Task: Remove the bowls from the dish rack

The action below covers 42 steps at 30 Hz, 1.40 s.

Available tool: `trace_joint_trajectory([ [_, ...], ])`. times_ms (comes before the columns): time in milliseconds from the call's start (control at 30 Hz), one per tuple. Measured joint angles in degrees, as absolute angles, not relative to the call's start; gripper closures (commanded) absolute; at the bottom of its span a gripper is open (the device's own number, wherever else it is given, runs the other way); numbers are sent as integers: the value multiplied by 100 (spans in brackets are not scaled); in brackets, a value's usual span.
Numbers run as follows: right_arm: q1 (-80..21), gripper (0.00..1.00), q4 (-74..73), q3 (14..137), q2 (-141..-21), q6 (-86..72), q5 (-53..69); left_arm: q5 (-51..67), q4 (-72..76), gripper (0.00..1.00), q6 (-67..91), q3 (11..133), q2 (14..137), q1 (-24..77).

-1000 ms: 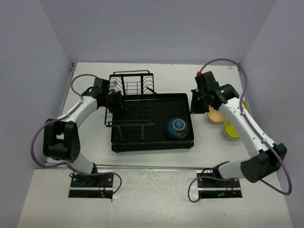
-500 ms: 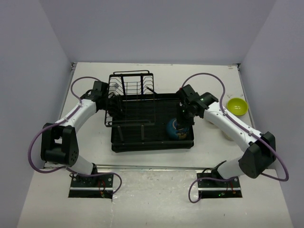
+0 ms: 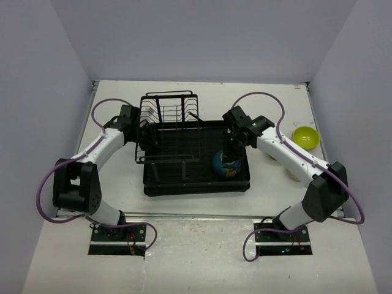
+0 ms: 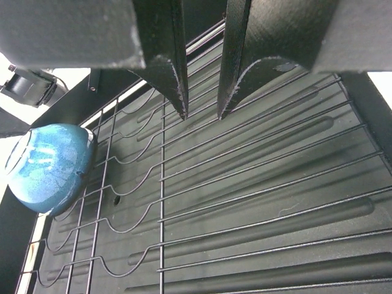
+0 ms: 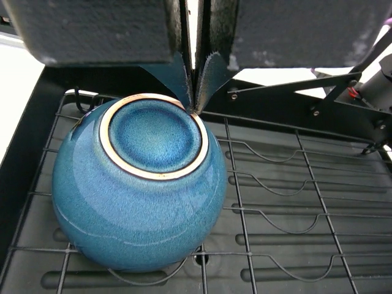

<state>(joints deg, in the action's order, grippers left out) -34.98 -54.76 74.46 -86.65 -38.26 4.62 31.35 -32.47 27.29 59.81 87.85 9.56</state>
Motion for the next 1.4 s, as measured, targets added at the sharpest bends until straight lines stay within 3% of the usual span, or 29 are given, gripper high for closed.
trace_joint_trajectory([
  [700, -3514, 100, -5841, 8036, -9045, -3710, -145, 3177, -3221, 74, 2718, 5970, 8803, 956],
  [1000, -3514, 100, -5590, 7738, -8971, -3636, -130, 3262, -3190, 48, 2696, 5957, 8805, 978],
  [1200, -3498, 100, -5328, 7924, -9238, -3564, 156, 3291, -2936, 47, 2746, 5865, 8809, 978],
  [1400, -3498, 100, -5170, 8969, -10232, -3509, 609, 3295, -2808, 47, 2744, 5857, 8860, 980],
])
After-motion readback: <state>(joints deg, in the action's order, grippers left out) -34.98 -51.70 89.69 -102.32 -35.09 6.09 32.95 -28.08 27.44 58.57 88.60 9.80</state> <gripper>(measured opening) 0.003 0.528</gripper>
